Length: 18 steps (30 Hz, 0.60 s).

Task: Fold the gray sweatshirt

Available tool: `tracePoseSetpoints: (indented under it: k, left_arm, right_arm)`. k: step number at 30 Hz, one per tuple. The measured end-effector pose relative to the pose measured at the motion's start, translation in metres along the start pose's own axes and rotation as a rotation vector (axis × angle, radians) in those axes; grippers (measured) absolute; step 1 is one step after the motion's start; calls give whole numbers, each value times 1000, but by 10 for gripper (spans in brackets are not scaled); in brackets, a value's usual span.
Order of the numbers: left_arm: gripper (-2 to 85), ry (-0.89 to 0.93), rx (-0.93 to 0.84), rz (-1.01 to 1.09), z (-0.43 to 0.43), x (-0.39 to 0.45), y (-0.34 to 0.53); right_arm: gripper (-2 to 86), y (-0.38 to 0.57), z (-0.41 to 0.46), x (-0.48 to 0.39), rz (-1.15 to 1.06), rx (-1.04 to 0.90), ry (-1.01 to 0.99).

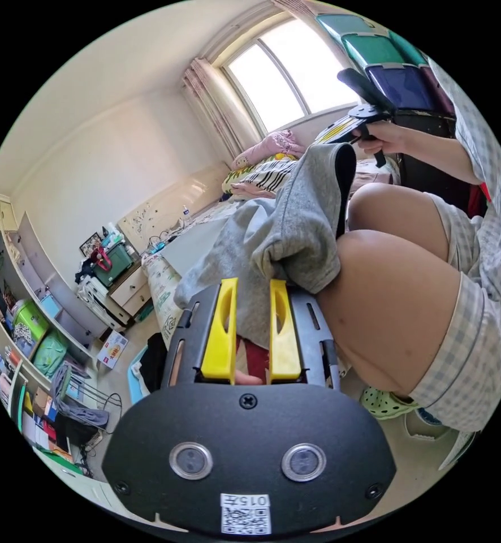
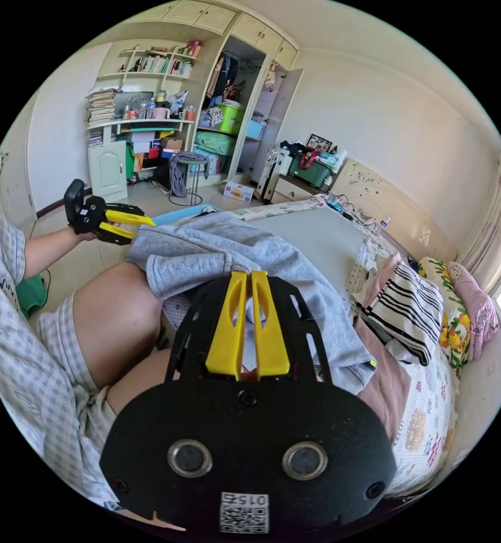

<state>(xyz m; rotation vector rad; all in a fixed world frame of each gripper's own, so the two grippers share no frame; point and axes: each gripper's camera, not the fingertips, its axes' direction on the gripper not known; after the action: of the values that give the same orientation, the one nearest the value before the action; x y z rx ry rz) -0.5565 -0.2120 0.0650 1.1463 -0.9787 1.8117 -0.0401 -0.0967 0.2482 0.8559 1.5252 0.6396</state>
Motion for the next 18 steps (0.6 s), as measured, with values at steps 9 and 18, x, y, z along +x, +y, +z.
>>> tracePoseSetpoints:
  k: [9, 18]
  left_arm:
    - [86, 232, 52, -68, -17, 2, 5]
    - [19, 241, 133, -335, -28, -22, -18]
  right_arm:
    - [-7, 73, -27, 48, 49, 13, -33]
    - [-8, 151, -115, 86, 148, 104, 29]
